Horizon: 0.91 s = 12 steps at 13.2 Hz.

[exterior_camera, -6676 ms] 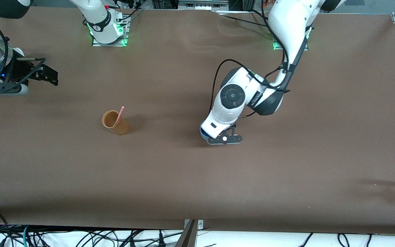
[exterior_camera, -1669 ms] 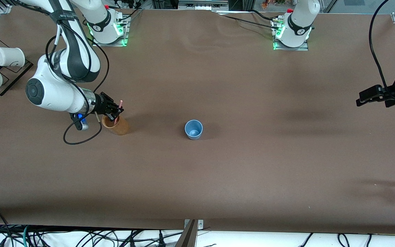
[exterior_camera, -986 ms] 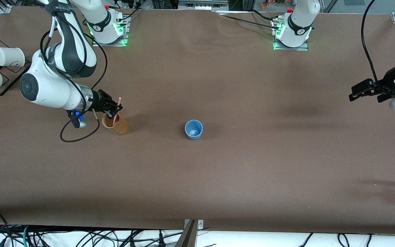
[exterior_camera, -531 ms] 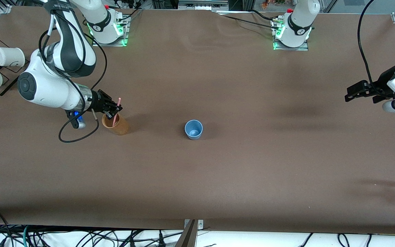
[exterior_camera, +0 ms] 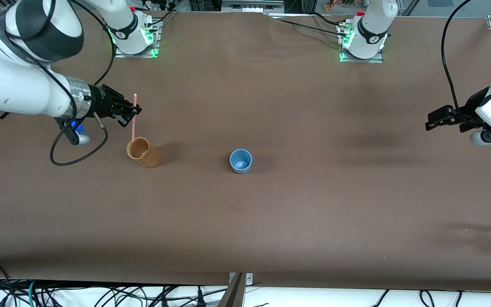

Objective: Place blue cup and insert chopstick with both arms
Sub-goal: 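Pull the pink chopstick up out of the tan cup with the right gripper, then move the chopstick over the blue cup and lower it inside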

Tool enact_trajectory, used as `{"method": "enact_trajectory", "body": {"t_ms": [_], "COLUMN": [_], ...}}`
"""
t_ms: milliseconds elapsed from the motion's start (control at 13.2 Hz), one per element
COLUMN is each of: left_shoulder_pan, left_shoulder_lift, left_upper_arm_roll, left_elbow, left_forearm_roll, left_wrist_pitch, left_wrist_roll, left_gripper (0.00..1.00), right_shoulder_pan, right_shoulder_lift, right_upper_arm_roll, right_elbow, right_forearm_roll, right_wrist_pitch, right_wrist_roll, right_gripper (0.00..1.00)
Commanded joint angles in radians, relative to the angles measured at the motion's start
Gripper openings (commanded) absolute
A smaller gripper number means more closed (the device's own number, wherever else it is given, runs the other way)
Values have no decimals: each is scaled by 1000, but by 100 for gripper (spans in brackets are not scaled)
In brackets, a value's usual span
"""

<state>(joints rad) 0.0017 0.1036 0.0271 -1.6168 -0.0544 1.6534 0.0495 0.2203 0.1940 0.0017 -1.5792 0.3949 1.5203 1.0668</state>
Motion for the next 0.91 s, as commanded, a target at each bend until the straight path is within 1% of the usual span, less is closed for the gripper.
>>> {"method": "enact_trajectory", "body": {"t_ms": [0,152,303,379,531,683,834], "left_shoulder_pan": [-6,-9,-9,-9,-8,-9,-9], "left_shoulder_lift": [8,7,7,7,10,8,10], "left_upper_arm_roll": [2,-1,-1,0,0,0,0], "left_elbow": [23,23,23,23,37,37,37], "left_forearm_roll": [-13,-15,-15,-15,-10,-10,-10], "left_wrist_pitch": [-1,-3,-3,-3,-1,-1,-1], "left_wrist_roll": [-2,-4,-4,-4,-2,-4,-2], "left_gripper": [100,100,100,100,100,100,100], "right_shoulder_pan": [2,2,2,2,8,36,74], "right_shoulder_lift": [-40,-62,-64,-59,-50,-10,42], "right_upper_arm_roll": [65,116,162,200,245,250,250], "right_elbow": [56,59,77,82,90,90,90], "right_forearm_roll": [16,16,18,38,129,188,197], "right_wrist_pitch": [-34,-34,-32,-22,12,110,199], "right_wrist_roll": [35,82,75,84,88,94,93], "right_gripper": [0,0,0,0,0,0,0]}}
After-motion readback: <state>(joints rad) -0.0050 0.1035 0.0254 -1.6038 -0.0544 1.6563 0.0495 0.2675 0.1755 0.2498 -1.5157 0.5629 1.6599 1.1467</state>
